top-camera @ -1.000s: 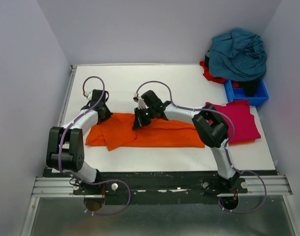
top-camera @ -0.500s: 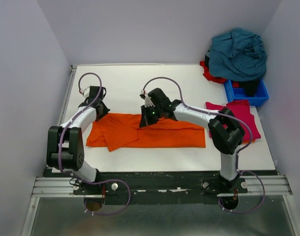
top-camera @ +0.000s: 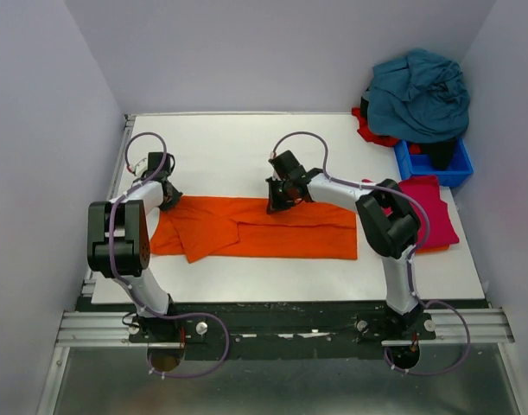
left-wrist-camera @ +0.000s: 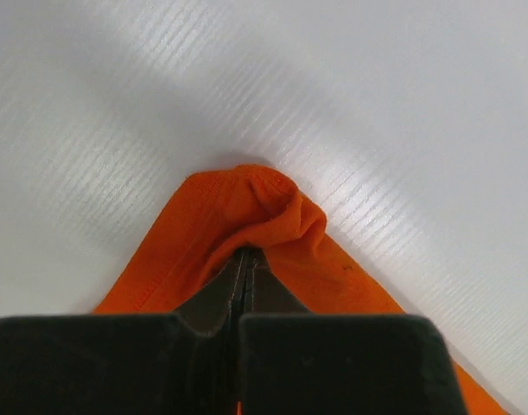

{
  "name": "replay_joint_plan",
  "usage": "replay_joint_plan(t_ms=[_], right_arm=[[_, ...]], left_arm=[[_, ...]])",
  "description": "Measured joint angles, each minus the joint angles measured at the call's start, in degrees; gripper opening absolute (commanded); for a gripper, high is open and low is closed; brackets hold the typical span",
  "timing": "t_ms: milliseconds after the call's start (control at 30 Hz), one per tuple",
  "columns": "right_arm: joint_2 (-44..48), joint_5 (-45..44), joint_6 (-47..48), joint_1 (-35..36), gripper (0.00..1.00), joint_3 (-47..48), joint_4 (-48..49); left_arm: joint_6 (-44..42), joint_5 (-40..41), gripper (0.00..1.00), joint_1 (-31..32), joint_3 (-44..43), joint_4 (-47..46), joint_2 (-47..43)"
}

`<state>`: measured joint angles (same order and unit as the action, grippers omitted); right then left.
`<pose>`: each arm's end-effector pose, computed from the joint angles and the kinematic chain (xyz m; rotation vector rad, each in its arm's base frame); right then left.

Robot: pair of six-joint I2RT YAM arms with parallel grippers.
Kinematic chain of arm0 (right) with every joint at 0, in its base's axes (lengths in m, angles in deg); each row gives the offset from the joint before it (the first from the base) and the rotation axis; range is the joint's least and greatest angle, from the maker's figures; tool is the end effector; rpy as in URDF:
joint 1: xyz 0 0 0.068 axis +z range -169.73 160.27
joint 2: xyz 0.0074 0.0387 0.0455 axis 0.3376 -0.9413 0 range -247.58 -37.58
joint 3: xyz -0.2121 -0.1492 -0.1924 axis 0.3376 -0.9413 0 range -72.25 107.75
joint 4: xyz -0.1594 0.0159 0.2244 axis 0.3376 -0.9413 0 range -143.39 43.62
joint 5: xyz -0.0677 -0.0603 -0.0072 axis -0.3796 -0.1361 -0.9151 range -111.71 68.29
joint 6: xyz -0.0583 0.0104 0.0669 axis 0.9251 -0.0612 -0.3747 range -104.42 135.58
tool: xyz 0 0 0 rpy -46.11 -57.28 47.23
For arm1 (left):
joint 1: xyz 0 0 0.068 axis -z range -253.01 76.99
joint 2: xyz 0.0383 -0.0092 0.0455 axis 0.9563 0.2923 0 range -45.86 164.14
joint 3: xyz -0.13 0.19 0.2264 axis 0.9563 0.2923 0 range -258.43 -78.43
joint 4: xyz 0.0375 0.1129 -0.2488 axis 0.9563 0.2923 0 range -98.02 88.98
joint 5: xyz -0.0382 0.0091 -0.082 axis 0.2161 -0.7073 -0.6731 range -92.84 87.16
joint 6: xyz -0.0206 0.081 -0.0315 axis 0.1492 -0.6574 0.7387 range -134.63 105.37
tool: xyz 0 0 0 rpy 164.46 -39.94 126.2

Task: Fold and stack the t-shirts
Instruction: Fold the other side of the tshirt into a rectangle

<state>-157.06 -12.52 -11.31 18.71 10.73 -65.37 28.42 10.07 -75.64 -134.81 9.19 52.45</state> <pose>0.3889 0.3249 0.1558 -0.3324 2.6300 0.6237 0.3758 0.0353 0.1663 -1.0678 2.3291 0.0278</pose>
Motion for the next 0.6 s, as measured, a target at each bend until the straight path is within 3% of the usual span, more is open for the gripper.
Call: replay_joint_plan(t_ms=[167, 300, 600], right_arm=[[0.79, -2.89, -0.39, -0.20, 0.01, -0.85, 0.13], [5.55, -4.66, 0.44, -0.31, 0.01, -5.44, -0.11], [31.28, -8.96, 1.03, -0.61, 0.01, -24.55, 2.80]], left_arm=[[-0.20, -0.13, 0.01, -0.96, -1.22, -0.04, 0.87], [-1.46, -0.22, 0.07, -0.98, -0.85, -0.17, -1.25], [-1.53, 0.42, 0.00, 1.38, 2.86, -1.79, -18.69]])
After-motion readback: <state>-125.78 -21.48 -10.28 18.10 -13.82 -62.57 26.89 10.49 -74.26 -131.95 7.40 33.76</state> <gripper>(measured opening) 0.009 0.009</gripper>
